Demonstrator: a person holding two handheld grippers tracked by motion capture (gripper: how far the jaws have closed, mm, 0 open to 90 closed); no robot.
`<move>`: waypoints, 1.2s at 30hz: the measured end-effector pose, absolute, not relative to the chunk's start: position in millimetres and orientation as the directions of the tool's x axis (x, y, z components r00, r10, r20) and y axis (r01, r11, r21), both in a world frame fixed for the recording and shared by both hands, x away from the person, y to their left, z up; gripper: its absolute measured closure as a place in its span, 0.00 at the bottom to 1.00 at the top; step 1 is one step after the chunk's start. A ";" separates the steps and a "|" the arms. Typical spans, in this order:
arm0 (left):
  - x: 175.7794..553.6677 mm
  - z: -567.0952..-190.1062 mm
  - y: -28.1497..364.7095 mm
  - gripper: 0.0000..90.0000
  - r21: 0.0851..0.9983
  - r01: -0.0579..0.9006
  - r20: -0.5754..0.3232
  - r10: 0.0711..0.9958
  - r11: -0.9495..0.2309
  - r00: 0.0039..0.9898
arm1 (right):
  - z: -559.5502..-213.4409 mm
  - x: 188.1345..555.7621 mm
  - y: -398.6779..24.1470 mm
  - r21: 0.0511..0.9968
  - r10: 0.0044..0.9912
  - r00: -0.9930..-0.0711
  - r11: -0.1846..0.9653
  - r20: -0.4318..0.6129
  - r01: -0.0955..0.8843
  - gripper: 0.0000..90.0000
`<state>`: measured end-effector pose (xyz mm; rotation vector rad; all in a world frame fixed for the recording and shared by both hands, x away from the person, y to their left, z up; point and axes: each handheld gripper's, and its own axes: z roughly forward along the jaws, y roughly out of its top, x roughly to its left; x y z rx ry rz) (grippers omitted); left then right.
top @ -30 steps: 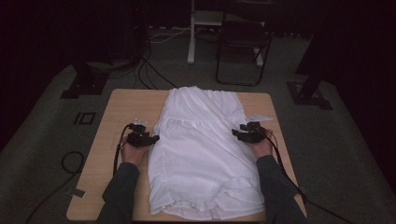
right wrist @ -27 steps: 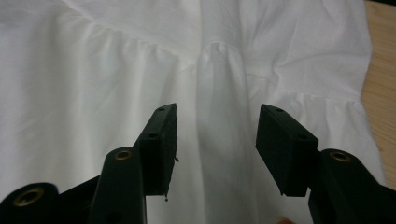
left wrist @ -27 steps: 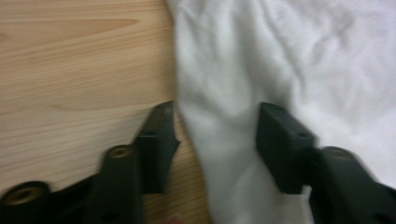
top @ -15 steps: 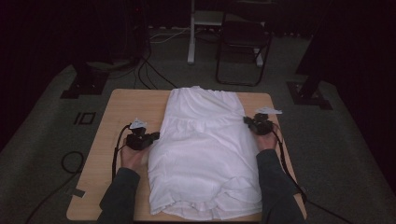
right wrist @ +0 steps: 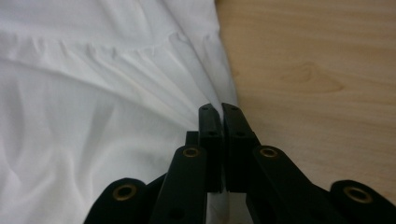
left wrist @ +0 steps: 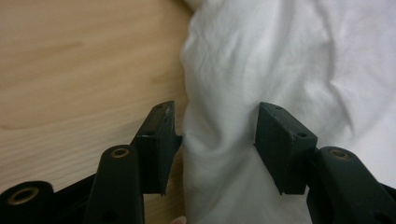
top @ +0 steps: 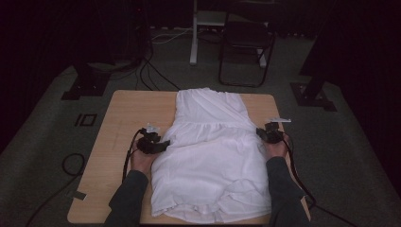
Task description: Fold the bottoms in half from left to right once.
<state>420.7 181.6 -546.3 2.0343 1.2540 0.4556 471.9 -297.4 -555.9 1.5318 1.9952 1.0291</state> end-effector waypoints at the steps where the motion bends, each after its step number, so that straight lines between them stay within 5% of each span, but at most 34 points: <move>1: 422.3 -550.4 179.9 0.60 0.699 0.650 -0.061 0.880 -0.298 0.470 | -557.6 471.7 -296.5 0.758 0.946 -0.307 0.129 0.099 0.639 0.97; 4: 420.4 -551.4 179.7 0.91 0.704 0.644 -0.086 0.865 -0.298 0.494 | -561.9 469.0 -292.8 0.754 0.945 -0.321 0.164 0.066 0.636 0.96; 6: 416.1 -550.0 179.1 0.98 0.698 0.630 -0.034 0.862 -0.341 0.505 | -562.0 466.2 -292.7 0.754 0.945 -0.320 0.164 0.064 0.636 0.96; 17: 363.6 -552.6 208.4 0.99 0.704 0.609 -0.006 0.855 -0.365 0.519 | -563.4 404.8 -283.8 0.744 0.926 -0.377 0.228 0.034 0.628 0.99; 23: 328.5 -554.4 215.9 0.99 0.705 0.612 -0.025 0.851 -0.357 0.525 | -569.0 356.3 -291.5 0.752 0.911 -0.384 0.150 0.146 0.641 0.99; 36: 262.1 -555.4 223.0 0.98 0.689 0.622 -0.038 0.839 -0.372 0.543 | -569.6 288.6 -287.9 0.732 0.892 -0.422 0.179 0.161 0.657 0.98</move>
